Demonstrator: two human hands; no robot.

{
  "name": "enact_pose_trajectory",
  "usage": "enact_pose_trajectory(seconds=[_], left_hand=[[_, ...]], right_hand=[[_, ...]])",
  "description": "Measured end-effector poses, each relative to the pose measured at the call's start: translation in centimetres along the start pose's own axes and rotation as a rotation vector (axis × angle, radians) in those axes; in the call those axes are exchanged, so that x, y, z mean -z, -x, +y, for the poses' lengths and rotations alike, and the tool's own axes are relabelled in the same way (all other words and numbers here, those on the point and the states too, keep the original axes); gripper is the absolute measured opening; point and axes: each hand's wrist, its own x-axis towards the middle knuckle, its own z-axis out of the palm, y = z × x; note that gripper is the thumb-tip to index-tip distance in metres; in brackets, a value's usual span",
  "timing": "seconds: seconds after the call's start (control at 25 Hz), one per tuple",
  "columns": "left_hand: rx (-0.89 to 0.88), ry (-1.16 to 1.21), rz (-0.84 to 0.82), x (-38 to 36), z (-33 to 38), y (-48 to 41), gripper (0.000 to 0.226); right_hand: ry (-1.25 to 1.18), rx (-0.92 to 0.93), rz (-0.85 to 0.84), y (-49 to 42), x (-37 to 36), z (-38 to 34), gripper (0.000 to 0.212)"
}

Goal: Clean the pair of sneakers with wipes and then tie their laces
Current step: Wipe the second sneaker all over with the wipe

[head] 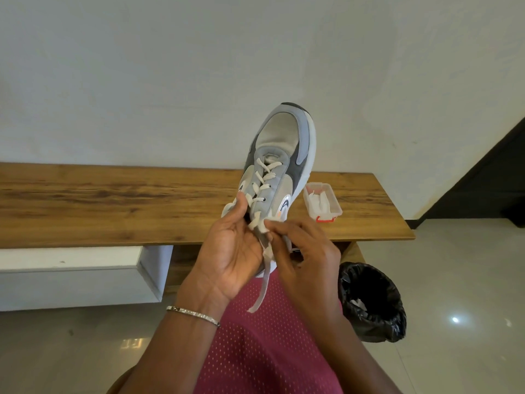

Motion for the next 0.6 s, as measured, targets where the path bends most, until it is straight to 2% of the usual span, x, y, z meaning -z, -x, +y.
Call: enact_pose_trajectory(seconds=[0.2, 0.36, 0.6], left_hand=[[0.046, 0.031, -0.035, -0.2, -0.4, 0.0, 0.053], [0.075, 0.066, -0.037, -1.0, -0.8, 0.2, 0.053], [0.028, -0.005, 0.010, -0.2, 0.1, -0.2, 0.053]], right_hand=[[0.149, 0.104, 0.028, 0.9, 0.0, 0.3, 0.016], [0.198, 0.113, 0.127, -2.1, -0.2, -0.3, 0.028], [0.141, 0.097, 0.031, 0.9, -0.5, -0.6, 0.024]])
